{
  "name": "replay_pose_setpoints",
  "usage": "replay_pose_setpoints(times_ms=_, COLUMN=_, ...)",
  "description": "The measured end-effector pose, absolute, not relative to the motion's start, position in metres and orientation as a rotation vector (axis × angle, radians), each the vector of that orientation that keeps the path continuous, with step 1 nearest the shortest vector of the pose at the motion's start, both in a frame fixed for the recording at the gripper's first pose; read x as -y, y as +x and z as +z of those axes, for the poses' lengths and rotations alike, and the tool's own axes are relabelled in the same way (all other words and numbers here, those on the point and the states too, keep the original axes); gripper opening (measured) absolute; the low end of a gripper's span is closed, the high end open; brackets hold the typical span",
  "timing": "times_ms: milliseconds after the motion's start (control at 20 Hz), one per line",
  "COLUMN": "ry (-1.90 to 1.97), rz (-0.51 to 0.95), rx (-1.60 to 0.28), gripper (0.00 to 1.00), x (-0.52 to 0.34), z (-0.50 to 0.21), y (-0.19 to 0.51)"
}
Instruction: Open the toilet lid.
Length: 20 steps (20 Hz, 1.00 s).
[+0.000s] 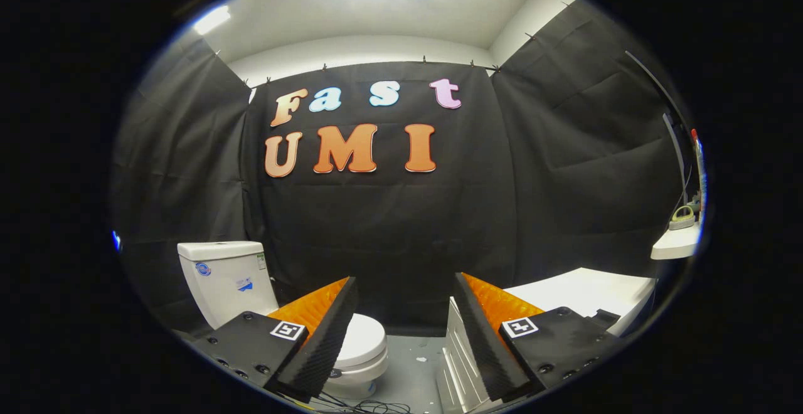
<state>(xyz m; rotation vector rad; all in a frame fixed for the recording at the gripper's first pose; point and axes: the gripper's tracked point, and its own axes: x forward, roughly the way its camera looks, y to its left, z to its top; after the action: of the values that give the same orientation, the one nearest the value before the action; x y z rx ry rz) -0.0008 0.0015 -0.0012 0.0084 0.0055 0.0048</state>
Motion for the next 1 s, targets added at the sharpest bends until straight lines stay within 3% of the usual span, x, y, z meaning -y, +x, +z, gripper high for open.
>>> replay_pose_setpoints(times_ms=1000, ry=-0.031, rz=0.020, rx=0.029, gripper=0.98, x=-0.018, z=0.017, y=0.000)
